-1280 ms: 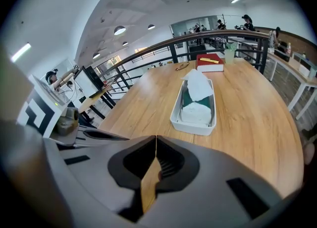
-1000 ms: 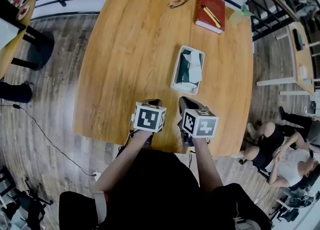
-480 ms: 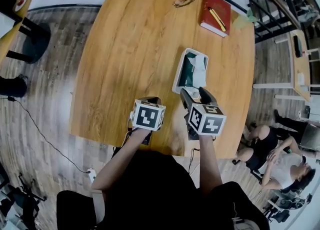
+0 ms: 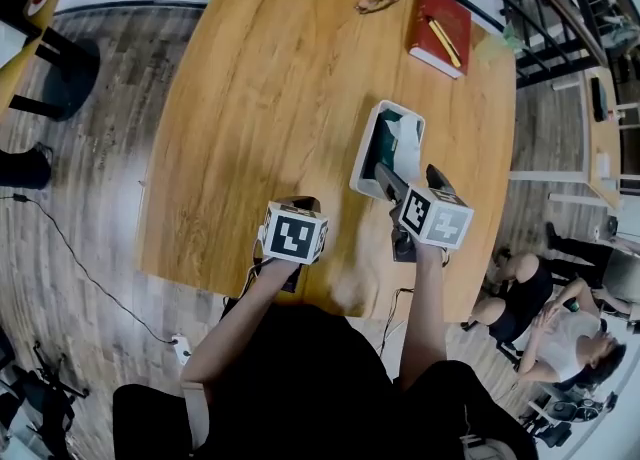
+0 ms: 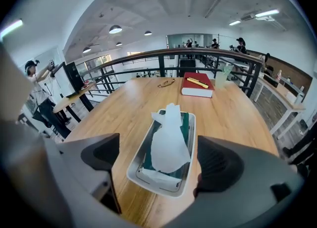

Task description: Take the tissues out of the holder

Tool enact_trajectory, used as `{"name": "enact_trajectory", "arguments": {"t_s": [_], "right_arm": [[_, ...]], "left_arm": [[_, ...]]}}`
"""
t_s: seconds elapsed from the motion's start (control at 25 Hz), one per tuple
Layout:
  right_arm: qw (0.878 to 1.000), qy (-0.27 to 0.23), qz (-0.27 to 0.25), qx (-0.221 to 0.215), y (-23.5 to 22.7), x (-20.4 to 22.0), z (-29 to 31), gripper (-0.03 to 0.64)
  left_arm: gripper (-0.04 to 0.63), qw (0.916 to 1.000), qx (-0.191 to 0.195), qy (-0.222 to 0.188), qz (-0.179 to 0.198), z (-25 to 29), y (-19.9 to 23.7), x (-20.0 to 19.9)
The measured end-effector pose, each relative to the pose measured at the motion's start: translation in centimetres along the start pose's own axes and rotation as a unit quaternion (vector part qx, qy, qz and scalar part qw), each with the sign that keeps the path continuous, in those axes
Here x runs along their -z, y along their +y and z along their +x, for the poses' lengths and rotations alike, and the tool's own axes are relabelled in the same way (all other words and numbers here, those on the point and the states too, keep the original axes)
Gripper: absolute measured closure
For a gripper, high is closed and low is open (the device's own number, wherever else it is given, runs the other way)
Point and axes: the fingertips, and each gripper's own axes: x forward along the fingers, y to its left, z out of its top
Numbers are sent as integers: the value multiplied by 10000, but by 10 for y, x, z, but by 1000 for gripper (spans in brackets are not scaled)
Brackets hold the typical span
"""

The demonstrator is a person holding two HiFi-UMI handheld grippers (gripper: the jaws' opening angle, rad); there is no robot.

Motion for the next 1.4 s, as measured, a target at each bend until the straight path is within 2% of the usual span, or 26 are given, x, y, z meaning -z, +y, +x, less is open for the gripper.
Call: {"name": "enact_trajectory", "arguments": {"t_s": [0.16,0.52,1.4], "right_arm": [[9996,251,-46,128,-4,-4,16,129],[9957,885,-82,269,-12,19,59,130],[9923,1166,228,351,-19,36,73,133]], "left_arm": [[588,10000,8,32,-60,2,6,-2],[588,9997,-34,98,-223,9,28,2],[588,9987,-76,264,-440,13,50,15]]}}
